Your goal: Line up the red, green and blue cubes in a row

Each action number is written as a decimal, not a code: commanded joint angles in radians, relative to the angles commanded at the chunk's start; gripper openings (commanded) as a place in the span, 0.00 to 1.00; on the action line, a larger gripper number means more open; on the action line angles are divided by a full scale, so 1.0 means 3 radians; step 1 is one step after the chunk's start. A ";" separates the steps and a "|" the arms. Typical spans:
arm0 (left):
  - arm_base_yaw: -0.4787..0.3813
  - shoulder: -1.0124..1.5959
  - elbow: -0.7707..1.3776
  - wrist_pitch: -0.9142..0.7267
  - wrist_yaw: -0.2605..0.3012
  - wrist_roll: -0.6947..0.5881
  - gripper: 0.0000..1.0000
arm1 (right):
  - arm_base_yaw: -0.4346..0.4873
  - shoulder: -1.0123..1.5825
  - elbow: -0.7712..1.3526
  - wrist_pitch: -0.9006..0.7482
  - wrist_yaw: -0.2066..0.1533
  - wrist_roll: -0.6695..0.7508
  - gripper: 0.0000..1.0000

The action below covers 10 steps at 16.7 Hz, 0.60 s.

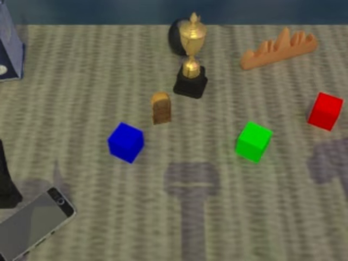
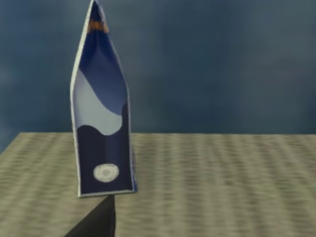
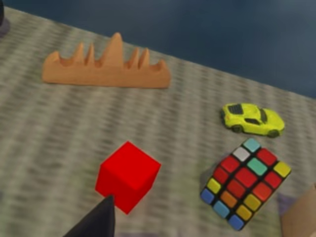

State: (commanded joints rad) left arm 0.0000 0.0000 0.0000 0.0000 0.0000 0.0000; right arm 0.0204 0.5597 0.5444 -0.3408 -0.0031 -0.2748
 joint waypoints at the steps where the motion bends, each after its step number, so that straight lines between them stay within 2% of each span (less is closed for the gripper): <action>1: 0.0000 0.0000 0.0000 0.0000 0.0000 0.0000 1.00 | 0.0008 0.0372 0.0320 -0.0198 0.0003 -0.0154 1.00; 10: 0.0000 0.0000 0.0000 0.0000 0.0000 0.0000 1.00 | 0.0091 0.3968 0.3176 -0.2079 0.0042 -0.1577 1.00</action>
State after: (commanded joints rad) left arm 0.0000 0.0000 0.0000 0.0000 0.0000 0.0000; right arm 0.0476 1.7501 1.4971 -0.9644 0.0093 -0.7481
